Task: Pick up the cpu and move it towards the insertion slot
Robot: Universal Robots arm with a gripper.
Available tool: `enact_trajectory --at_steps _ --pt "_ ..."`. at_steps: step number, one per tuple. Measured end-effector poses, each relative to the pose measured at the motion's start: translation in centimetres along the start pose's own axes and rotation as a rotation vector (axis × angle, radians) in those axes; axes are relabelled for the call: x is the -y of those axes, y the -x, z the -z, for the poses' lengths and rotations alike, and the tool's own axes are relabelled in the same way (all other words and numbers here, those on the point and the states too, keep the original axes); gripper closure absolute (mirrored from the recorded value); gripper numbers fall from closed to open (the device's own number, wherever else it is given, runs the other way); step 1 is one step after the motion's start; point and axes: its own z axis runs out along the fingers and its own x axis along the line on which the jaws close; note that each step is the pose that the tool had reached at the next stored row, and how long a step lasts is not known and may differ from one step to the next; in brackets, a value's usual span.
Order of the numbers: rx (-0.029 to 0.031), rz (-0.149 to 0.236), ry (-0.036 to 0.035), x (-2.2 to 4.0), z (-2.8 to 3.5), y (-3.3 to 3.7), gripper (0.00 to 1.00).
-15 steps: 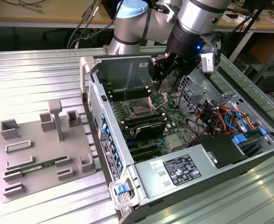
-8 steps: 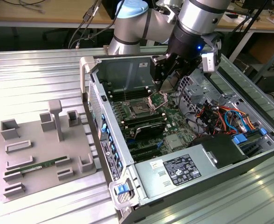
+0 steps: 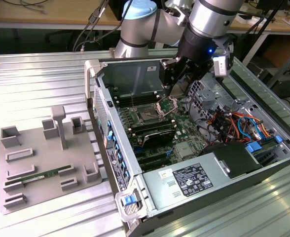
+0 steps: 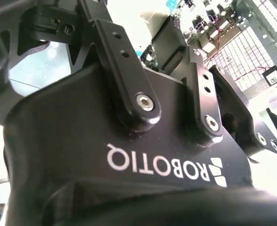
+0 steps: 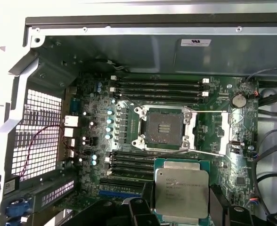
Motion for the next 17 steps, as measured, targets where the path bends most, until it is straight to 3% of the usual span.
enact_trajectory --at_steps 13,17 --pt "0.0 0.0 0.0 -0.5 -0.49 0.24 0.45" --pt "0.0001 0.0 0.0 -1.03 -0.74 0.37 0.45"
